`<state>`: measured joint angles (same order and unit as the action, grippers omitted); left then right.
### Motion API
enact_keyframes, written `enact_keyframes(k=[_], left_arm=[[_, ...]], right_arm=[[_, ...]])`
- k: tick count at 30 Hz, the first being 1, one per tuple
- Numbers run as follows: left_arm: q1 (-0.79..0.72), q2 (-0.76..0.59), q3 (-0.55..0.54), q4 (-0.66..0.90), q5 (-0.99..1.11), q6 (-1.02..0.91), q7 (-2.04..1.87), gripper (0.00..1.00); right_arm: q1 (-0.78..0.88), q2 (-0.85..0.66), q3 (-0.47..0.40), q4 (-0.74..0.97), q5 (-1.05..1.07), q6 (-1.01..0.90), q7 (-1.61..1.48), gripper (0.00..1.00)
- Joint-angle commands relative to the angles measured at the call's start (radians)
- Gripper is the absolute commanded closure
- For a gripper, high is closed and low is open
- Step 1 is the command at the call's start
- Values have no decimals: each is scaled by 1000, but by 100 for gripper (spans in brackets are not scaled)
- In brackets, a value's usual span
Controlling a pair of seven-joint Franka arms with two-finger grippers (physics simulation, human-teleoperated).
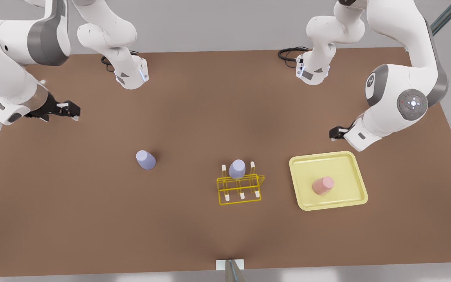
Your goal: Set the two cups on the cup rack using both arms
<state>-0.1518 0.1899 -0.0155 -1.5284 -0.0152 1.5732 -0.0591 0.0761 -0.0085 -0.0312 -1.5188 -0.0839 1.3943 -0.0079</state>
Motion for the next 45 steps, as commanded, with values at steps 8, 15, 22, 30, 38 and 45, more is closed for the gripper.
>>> enact_keyframes(k=[8, 15, 22, 30, 38, 45], left_arm=[[23, 279, 19, 73, -2, 283, -42, 0], [24, 411, 37, 25, -12, 548, -36, 0], [21, 445, 38, -50, -14, 623, -38, 0], [31, 464, 42, -130, -14, 720, -38, 0], [29, 465, 42, -203, -14, 789, -39, 1], [29, 459, 42, -211, -14, 775, -41, 8]], right_arm=[[186, 300, 19, -83, -31, 376, 92, 0], [195, 179, 22, -492, -20, 887, 226, 0], [180, 189, 24, -630, 26, 1032, 238, 0], [175, 235, 24, -699, 88, 1036, 224, 0], [175, 309, 24, -693, 88, 1036, 189, 0], [182, 334, 24, -736, 88, 1143, 189, 0]])
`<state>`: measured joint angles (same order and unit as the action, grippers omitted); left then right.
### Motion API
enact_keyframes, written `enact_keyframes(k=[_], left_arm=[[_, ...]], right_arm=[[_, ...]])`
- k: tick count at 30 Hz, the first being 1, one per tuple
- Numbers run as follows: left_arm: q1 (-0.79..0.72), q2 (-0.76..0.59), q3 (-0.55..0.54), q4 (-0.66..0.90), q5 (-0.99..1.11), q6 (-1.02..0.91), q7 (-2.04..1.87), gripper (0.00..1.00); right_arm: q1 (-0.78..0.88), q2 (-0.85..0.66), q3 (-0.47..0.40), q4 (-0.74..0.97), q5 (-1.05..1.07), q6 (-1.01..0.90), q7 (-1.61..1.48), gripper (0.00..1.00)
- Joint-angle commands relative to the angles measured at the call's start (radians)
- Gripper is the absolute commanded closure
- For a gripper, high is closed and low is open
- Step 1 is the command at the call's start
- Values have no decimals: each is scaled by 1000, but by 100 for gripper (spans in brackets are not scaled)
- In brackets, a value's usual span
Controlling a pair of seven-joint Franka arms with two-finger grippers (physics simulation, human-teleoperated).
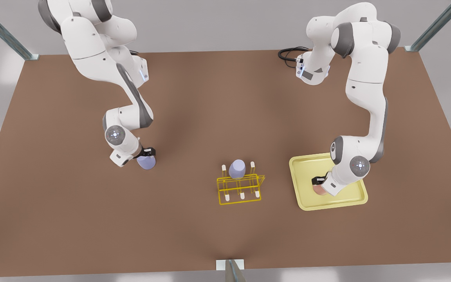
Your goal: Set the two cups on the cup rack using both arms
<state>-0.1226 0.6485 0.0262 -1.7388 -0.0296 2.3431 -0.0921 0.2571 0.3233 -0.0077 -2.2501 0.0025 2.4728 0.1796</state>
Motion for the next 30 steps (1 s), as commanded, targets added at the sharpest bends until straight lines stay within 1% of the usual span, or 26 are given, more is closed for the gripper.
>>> enact_keyframes(k=[1, 2, 3, 11, 13, 14, 16, 23, 24, 25, 28, 29, 30], left_arm=[[1, -9, 0, -1, 0, -13, -6, 9], [0, -24, 0, -4, 0, -14, -6, 9], [0, -24, 0, -11, 0, -13, -4, 11], [-3, -7, 0, -10, 0, -2, -4, 11], [-5, -6, 0, -10, 0, -1, -6, 12], [-5, -6, 0, -10, 0, -1, -6, 17], [-5, -6, 0, -10, 0, -1, -6, 17], [-6, -15, -9, -10, 0, -7, -9, 18], [-11, -18, -12, -10, -1, -18, -11, 18], [-29, -20, -14, -10, -3, -68, -15, 18], [-29, -84, -54, 7, -1, -199, -57, 18], [-28, -99, -64, 41, -1, -258, -55, 18], [-28, -112, -78, 129, -1, -361, -80, 18]], right_arm=[[4, 8, 0, -5, 2, 75, 4, 0], [4, 16, 0, -5, 2, 78, 4, 0], [4, 22, 0, -2, 1, 86, 4, 0], [5, 31, 3, -16, 2, 104, 4, 0], [5, 26, 9, -34, 2, 106, 4, 0], [5, 25, 9, -42, 1, 106, 4, 0], [4, 19, 23, -48, 2, 106, 4, 0], [-1, 20, 23, -39, 1, 107, 3, 0], [-2, 20, 23, -37, 1, 106, 1, 2], [-4, 20, 23, -36, 1, 106, 1, 7], [-6, 20, 23, -34, 1, 106, -11, 12], [-7, 20, 23, -33, 1, 106, -11, 12], [-9, 20, 23, -29, 1, 106, -11, 12]])
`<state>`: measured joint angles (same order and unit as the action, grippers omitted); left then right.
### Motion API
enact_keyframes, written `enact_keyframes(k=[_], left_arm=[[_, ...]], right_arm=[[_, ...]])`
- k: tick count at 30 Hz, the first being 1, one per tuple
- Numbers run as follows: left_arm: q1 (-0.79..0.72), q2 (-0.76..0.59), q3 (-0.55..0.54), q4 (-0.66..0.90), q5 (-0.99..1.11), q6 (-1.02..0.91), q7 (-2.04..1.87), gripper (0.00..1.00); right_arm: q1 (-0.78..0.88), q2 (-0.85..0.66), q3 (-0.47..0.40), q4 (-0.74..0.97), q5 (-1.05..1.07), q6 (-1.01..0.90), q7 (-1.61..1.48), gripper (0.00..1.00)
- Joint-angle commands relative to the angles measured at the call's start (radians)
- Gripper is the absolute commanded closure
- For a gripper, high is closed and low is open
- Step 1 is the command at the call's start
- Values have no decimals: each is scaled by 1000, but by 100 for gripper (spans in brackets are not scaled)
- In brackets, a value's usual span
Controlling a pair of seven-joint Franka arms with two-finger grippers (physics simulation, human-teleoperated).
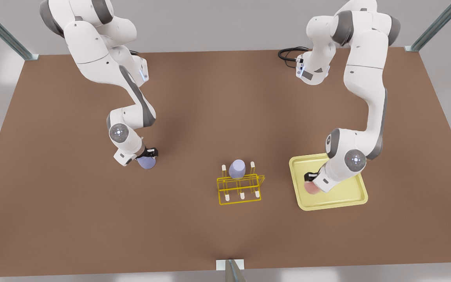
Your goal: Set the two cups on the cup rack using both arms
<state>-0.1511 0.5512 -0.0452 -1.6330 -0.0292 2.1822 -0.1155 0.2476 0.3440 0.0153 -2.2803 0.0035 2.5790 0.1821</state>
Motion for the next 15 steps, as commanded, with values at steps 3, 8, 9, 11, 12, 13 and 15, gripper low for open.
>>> enact_keyframes(k=[3, 8, 9, 11, 12, 13, 15], left_arm=[[-16, 42, -56, 226, 2, -257, -185, 18], [-19, 130, -160, 403, -14, -236, -225, 18], [-19, 145, -182, 418, -34, -228, -230, 18], [-19, 157, -200, 429, -43, -182, -237, 18], [-19, 171, -217, 429, -43, -154, -239, 18], [-22, 187, -232, 433, -41, -147, -239, 18], [-51, 199, -234, 440, -43, -130, -240, 18]], right_arm=[[-8, 1, 0, 12, 0, -2, -21, 13], [-21, -6, 2, 33, 0, -8, -35, 17], [-18, -20, 3, 39, -2, -10, -35, 17], [-18, -46, 43, 71, 0, -23, -35, 17], [-18, -51, 55, 90, 1, -25, -35, 17], [-16, -53, 75, 117, 3, -31, -35, 17], [-10, -56, 127, 189, 3, -59, -33, 17]])
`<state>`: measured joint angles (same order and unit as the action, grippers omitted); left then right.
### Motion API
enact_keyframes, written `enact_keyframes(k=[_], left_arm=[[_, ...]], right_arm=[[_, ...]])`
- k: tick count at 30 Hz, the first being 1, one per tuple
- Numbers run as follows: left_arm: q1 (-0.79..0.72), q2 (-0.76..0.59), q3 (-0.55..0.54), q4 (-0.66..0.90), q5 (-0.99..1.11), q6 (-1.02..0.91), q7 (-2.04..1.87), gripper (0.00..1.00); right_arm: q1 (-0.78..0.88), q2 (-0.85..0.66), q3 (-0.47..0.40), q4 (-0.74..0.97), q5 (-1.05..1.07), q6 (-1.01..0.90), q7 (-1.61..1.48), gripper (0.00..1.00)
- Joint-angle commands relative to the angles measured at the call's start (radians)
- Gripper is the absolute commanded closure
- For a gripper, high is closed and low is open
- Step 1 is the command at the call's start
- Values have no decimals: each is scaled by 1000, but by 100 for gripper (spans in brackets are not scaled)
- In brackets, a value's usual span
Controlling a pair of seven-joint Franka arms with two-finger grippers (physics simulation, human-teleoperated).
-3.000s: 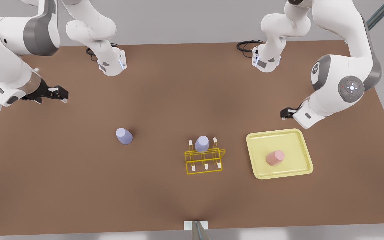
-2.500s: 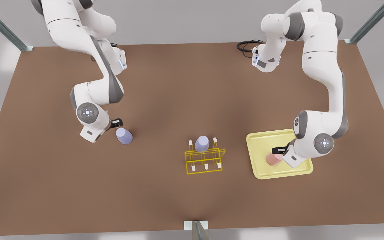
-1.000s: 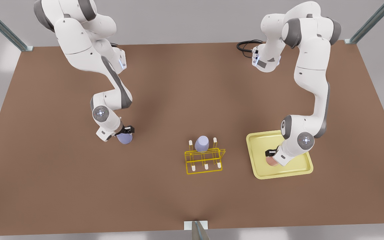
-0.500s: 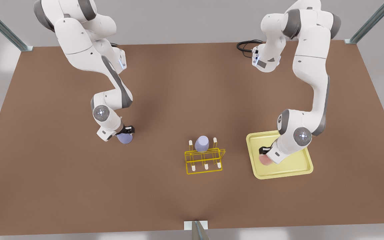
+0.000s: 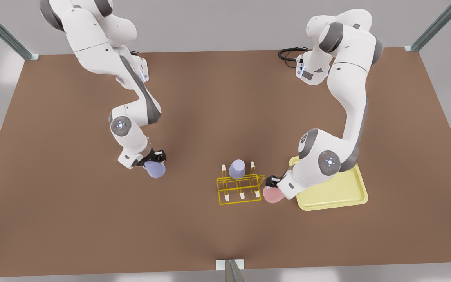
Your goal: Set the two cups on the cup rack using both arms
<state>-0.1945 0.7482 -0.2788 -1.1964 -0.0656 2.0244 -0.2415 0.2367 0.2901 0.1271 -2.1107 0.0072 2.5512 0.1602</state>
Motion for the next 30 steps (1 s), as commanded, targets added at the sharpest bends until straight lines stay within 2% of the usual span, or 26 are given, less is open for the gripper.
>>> enact_keyframes(k=[1, 6, 8, 12, 13, 14, 16, 18, 19, 20, 21, 26, 30], left_arm=[[-8, 19, -17, 4, -6, 54, -114, 18], [-37, 48, -22, 4, -6, 100, -128, 18], [-51, 51, -22, 4, -5, 103, -142, 0], [-57, 43, -20, 4, -3, 94, -139, 0], [-56, 20, -19, 4, 4, 40, -183, 0], [-51, -27, -13, 6, 32, -108, -209, 0], [0, -72, -13, 190, 122, -524, -211, 0], [93, -168, -25, 245, 129, -671, -202, 0], [76, -265, 16, 126, 168, -655, 6, 0], [66, -476, 67, -205, 185, -460, 131, 0], [50, -501, 70, -265, 184, -443, 108, 0], [76, -494, 70, -241, 149, -632, 102, 0], [133, -487, 70, -239, 84, -632, 111, 0]], right_arm=[[0, 1, 35, 44, -1, -31, -13, 17], [3, 41, 115, 235, 188, -92, -14, 17], [9, 84, 121, 359, 249, -153, -14, 17], [13, 235, 151, 572, 283, -178, -14, 16], [13, 251, 157, 598, 283, -183, -14, 16], [10, 279, 164, 635, 283, -183, -14, 16], [10, 326, 180, 705, 303, -183, -14, 16], [10, 382, 194, 775, 310, -183, -14, 16], [10, 402, 195, 796, 310, -183, -14, 16], [10, 431, 209, 828, 310, -183, -14, 16], [12, 448, 210, 841, 312, -175, -14, 16], [13, 504, 229, 903, 313, -169, -14, 17], [32, 552, 238, 946, 313, -155, -14, 17]])
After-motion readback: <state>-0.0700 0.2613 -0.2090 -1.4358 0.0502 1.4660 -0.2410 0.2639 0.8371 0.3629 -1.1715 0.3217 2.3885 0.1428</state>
